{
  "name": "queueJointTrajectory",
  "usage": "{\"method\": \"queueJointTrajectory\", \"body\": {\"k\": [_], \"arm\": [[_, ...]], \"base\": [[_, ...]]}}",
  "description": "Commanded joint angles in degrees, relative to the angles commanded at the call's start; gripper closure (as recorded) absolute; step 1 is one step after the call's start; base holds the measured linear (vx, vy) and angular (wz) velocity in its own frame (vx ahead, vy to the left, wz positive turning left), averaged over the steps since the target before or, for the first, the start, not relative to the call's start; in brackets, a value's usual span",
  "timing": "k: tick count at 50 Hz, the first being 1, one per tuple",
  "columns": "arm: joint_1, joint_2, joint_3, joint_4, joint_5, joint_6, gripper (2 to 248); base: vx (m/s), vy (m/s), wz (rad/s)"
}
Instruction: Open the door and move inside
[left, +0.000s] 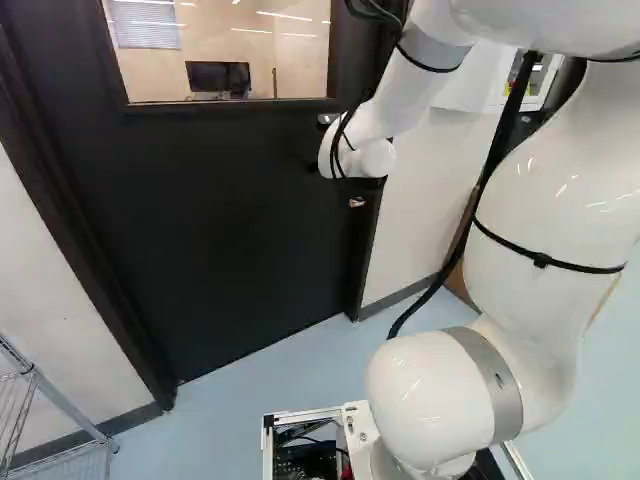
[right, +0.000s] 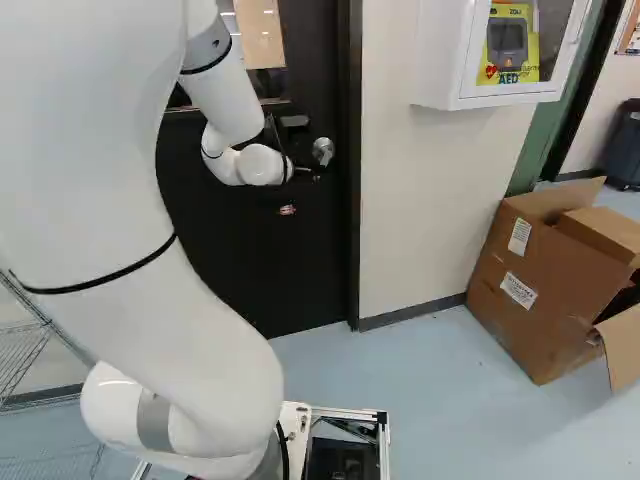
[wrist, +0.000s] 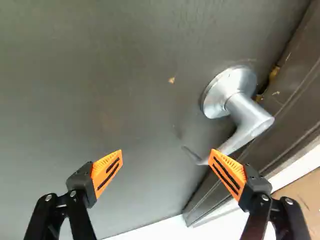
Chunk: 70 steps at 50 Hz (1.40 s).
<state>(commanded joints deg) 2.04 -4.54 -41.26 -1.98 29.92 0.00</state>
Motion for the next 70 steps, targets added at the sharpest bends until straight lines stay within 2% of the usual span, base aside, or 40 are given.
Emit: {"method": "queueJointTrajectory", "body": {"k": [17, 23, 42, 70], "arm": [[0.00, -1.21, 0.03, 0.07, 0.00, 0.00, 3], [0.11, -1.51, -0.26, 1.42, -0.10, 0.00, 3], [1.58, -5.20, -4.27, 11.03, -1.80, 0.00, 3], [4.95, -11.23, -11.15, 26.26, -4.63, 0.00, 3]], "base": [[0.000, 0.000, 0.000], [0.000, 0.000, 0.000], [0.000, 0.000, 0.000], [0.000, 0.000, 0.000]]}}
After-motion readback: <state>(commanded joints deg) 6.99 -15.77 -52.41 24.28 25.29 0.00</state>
